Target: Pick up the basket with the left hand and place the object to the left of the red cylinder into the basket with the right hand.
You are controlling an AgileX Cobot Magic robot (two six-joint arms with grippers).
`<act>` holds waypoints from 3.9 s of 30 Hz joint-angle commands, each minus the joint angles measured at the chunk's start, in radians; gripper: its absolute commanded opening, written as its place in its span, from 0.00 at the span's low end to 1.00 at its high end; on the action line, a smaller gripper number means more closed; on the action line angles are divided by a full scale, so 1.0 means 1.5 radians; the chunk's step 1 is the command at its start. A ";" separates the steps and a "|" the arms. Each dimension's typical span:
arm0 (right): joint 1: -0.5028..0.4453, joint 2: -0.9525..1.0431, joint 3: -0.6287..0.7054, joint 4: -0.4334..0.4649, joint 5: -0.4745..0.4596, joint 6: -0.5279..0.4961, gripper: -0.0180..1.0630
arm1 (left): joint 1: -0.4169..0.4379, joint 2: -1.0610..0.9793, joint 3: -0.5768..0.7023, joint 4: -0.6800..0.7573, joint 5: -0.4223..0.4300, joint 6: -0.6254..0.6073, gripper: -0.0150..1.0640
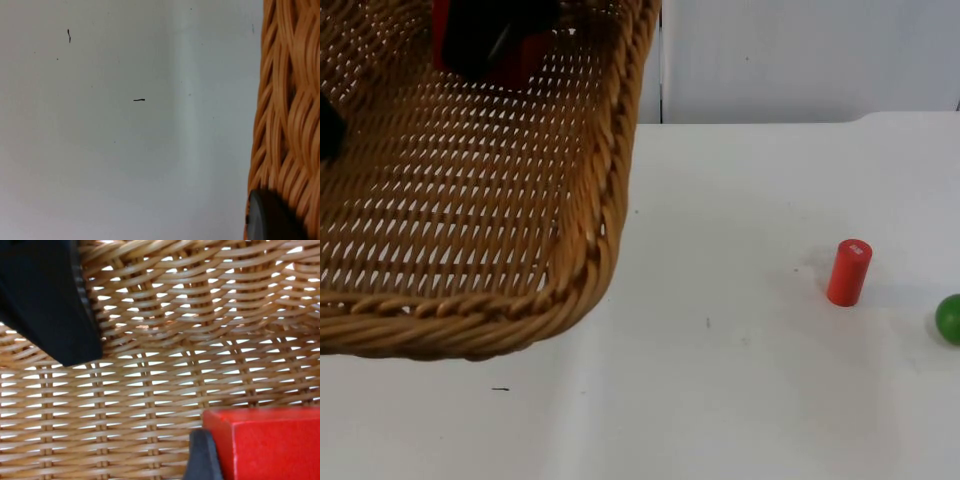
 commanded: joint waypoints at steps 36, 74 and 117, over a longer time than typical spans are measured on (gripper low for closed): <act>-0.081 -0.223 0.150 0.003 -0.053 0.118 0.80 | -0.002 -0.006 -0.001 -0.022 0.002 0.007 0.01; -0.102 -0.488 0.423 0.002 -0.163 0.123 0.80 | -0.002 0.027 -0.001 -0.003 -0.026 0.036 0.01; -0.102 -0.488 0.423 -0.001 -0.096 0.106 0.80 | -0.002 0.464 -0.107 -0.115 -0.261 0.217 0.01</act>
